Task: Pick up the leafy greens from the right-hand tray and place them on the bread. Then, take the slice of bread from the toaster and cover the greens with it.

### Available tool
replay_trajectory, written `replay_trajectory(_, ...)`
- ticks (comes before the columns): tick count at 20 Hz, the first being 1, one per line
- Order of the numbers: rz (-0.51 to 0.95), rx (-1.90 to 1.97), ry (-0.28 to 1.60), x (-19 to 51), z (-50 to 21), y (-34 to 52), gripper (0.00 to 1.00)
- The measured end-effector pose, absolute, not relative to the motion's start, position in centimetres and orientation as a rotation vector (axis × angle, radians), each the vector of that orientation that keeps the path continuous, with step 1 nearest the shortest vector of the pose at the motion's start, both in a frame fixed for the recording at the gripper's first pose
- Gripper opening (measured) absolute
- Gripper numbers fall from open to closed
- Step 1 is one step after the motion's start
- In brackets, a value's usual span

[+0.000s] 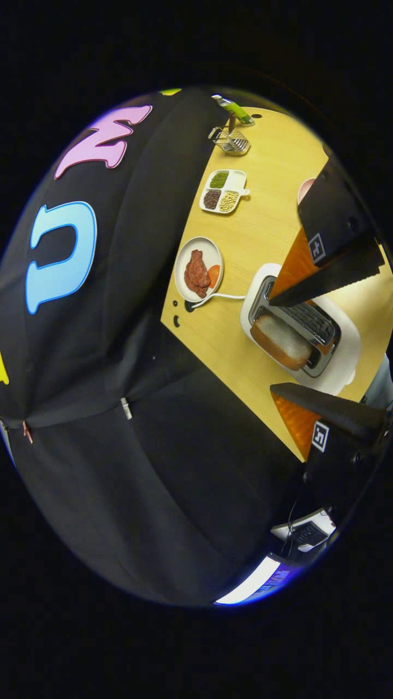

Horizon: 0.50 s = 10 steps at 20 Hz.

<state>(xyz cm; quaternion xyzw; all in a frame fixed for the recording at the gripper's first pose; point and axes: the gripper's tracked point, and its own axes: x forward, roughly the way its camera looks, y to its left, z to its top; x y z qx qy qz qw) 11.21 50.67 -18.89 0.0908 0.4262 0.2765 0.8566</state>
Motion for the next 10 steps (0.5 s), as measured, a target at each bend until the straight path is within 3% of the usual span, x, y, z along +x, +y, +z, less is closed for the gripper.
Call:
replay_trajectory(5, 0.461, 0.213, 0.989, 12.5, -22.5, 52.7, 0.88)
replay_trajectory(7, 0.419, 0.221, 1.019, 12.7, -23.5, 52.9, 0.81)
replay_trajectory(10, 0.371, 0.228, 1.039, 12.9, -24.5, 52.4, 0.55)
